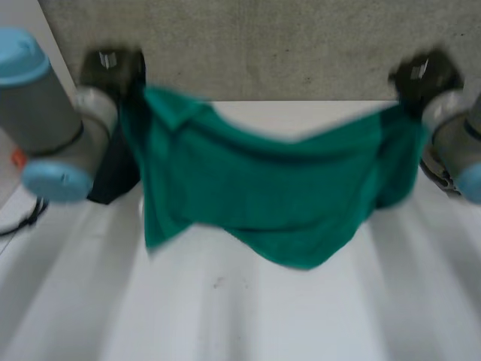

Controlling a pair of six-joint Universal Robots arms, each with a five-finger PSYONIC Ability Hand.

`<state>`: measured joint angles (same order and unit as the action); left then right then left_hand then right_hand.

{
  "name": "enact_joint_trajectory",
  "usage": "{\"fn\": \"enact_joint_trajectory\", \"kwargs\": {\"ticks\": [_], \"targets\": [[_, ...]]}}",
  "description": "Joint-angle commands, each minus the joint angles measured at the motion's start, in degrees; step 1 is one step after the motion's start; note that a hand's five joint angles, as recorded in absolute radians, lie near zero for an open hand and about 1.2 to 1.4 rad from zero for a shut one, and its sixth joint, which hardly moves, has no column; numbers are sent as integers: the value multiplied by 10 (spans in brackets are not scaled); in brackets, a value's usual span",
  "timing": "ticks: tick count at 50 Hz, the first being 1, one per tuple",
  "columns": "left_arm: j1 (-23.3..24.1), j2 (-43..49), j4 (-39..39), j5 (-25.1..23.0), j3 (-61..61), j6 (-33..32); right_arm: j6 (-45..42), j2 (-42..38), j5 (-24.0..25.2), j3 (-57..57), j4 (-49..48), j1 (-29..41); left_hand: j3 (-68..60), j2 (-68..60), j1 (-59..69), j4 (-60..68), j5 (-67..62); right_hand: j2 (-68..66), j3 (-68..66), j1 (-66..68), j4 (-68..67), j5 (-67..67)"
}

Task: Fold the laundry.

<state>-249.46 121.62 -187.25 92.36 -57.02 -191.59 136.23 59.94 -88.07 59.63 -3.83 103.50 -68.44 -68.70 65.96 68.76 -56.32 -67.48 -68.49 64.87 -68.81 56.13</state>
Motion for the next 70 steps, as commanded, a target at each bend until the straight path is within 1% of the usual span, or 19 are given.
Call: {"fn": "enact_joint_trajectory", "kwargs": {"ticks": [1,3,7,9,14,16,21,25,31,34,36,39,40,46,51,54,62,67,70], "targets": [[-1,13,-133,7,145,-18,52,28,-22,-45,-245,11,-116,-113,140,112,-137,-125,-115,151,-112,139],[6,10,-152,12,141,-19,55,34,-22,-42,-243,11,-116,-113,140,112,-137,-125,-115,151,-112,139],[6,5,-136,16,91,-18,59,42,-14,-13,-204,21,-116,-113,140,112,-137,-125,-115,151,-112,139],[6,1,-130,16,56,-17,60,52,-8,27,-177,25,-116,-113,140,112,-137,-125,-115,151,-112,139],[-2,-29,-131,11,-89,-16,60,60,26,122,-145,24,-116,-113,140,112,-137,-125,-115,151,-112,139],[-2,-29,-131,10,-120,-17,60,60,40,165,-129,21,-116,-113,140,112,-137,-125,-115,151,-112,139],[-9,-24,-130,9,-220,-16,60,60,48,233,-66,20,-116,-113,140,112,-137,-125,-115,151,-112,139],[-25,-18,-131,9,-279,-18,56,43,52,271,-10,17,-116,-113,140,112,-137,-125,-115,151,-112,139],[-31,6,-123,10,-319,-31,58,21,61,306,8,9,-116,-113,140,112,-137,-125,-115,151,-112,139],[-25,4,-119,10,-339,-51,58,22,65,316,8,6,149,152,-124,-152,128,-125,-115,151,-112,139],[-24,-7,-118,10,-357,-72,61,24,69,321,9,6,257,260,-232,-260,236,-125,-115,151,-112,139],[-23,-39,-118,10,-376,-98,63,28,71,326,8,4,335,337,-310,-338,313,-125,-115,151,-112,139],[-22,-62,-118,10,-389,-112,64,31,71,327,8,3,390,393,-365,-393,369,-125,-115,151,-112,139],[-6,-146,-118,9,-459,-134,76,47,78,337,8,-10,438,440,-413,-441,416,-125,-115,151,-112,139],[18,-199,-121,9,-521,-151,76,47,90,343,7,-10,438,440,-413,-441,416,-125,-115,151,-112,139],[20,-195,-123,9,-539,-168,76,47,92,347,8,-10,436,439,-411,-439,415,-125,-115,151,-112,139],[12,-93,-150,13,-529,-243,76,47,94,348,8,-10,384,386,-359,-387,363,-125,-115,151,-112,139],[-11,-68,-184,10,-510,-252,76,47,94,351,8,-10,201,203,-176,-204,180,-125,-115,151,-112,139],[-15,-57,-192,10,-495,-252,76,47,94,355,8,-11,164,166,-139,-167,142,-125,-115,151,-112,139]]}}
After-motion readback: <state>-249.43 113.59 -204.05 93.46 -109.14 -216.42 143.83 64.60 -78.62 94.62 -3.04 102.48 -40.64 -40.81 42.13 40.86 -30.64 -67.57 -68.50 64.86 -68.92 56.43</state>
